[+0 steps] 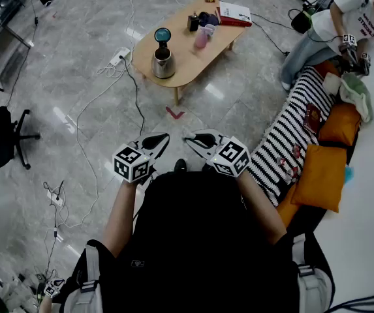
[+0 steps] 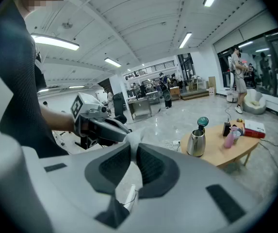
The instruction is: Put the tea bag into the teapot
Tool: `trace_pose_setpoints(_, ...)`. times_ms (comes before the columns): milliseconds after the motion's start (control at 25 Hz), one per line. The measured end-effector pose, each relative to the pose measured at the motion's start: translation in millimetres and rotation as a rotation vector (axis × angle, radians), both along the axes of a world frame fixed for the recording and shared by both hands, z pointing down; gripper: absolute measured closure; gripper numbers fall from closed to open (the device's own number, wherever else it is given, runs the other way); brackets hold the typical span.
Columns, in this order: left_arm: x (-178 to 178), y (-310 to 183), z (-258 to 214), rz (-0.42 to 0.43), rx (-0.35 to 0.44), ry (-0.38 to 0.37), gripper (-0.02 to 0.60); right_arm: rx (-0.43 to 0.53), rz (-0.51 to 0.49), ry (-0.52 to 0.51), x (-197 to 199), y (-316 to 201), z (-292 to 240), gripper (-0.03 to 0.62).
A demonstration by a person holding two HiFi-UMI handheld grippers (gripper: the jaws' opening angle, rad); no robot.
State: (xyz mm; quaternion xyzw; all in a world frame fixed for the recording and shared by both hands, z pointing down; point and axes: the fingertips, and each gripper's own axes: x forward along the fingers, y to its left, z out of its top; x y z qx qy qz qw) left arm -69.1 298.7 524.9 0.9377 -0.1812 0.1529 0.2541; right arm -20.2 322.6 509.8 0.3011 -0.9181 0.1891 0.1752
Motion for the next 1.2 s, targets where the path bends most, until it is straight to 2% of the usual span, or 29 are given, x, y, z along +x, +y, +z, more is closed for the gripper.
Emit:
trace_pose_setpoints(600,3.0,5.8,-0.1,0.005,-0.003,-0.005,0.571,-0.041,-0.019,-0.073,-2.6,3.6,-5.6,0.547)
trace_pose_setpoints(920,12.9,2.1,-2.7,-0.036,-0.011,-0.011,0.571,-0.064,-0.062,-0.065,16.7,4.9,-3.9,0.546)
trace_pose_setpoints(1200,29.5,0.8,-9.3,-0.122,-0.007,-0.002,0.571,-0.062,-0.137,-0.053,38.2,0.6,-6.7,0.546)
